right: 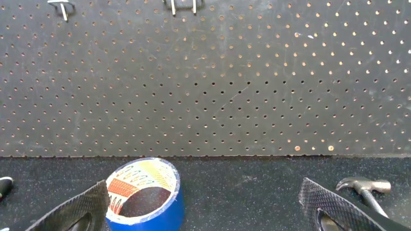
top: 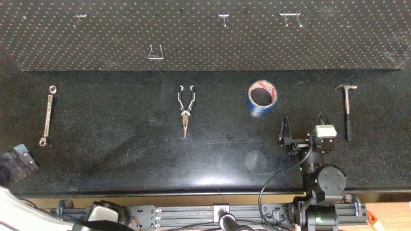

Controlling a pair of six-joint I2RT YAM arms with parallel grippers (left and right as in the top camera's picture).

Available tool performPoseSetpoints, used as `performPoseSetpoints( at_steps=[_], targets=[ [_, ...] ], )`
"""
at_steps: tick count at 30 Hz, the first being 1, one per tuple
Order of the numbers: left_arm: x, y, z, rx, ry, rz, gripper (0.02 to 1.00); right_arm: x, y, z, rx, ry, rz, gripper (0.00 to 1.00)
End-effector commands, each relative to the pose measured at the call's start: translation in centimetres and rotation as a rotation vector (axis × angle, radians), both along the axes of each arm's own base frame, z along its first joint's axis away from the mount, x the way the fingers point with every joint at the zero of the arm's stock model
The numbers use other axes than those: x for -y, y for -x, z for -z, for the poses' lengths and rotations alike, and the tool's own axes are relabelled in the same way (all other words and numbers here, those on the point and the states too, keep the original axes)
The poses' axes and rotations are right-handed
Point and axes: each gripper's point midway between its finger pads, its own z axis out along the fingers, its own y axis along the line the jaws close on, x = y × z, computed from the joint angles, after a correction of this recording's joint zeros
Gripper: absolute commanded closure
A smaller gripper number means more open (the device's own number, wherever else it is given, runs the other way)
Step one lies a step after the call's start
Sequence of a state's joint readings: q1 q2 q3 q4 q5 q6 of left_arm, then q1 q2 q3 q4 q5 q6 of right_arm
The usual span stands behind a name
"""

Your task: Place Tools Onto Pegboard

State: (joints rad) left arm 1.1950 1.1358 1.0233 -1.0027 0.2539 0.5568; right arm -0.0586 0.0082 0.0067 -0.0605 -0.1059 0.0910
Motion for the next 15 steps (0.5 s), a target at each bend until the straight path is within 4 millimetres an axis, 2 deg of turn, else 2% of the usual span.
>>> performPoseSetpoints(
  at_steps=[1,4,7,10,12,15],
  targets=[
    [-0.7,-1.7,-0.1,0.073,-0.048,0.232,0.025,-0.1,0.0,0.1,0.000,0.014,-0.002,0.036],
    [-1.1,-2.1,3.1,-0.003,-0.058,0.498,0.025,-0.1,0.0,0.1,0.000,0.014,-0.002,0.034],
    [-1.6,-2.1,5.7,-0.047,-0.031,0.616,0.025,-0.1,0.0,0.1,0.000,0.014,-0.002,0.036],
    [-4.0,-3.4,7.6,-0.017,-0.059,0.620,0.025,-0.1,0.0,0.1,0.000,0.014,-0.002,0.036],
    [-4.8,-4.7,8.1,0.052,-0.074,0.627,0.023,-0.1,0.0,0.1,0.000,0.014,-0.002,0.036],
    [-5.8,-7.3,9.0,0.141,-0.034,0.539,0.023,-0.1,0.0,0.1,0.000,0.014,-0.002,0.038]
  ],
)
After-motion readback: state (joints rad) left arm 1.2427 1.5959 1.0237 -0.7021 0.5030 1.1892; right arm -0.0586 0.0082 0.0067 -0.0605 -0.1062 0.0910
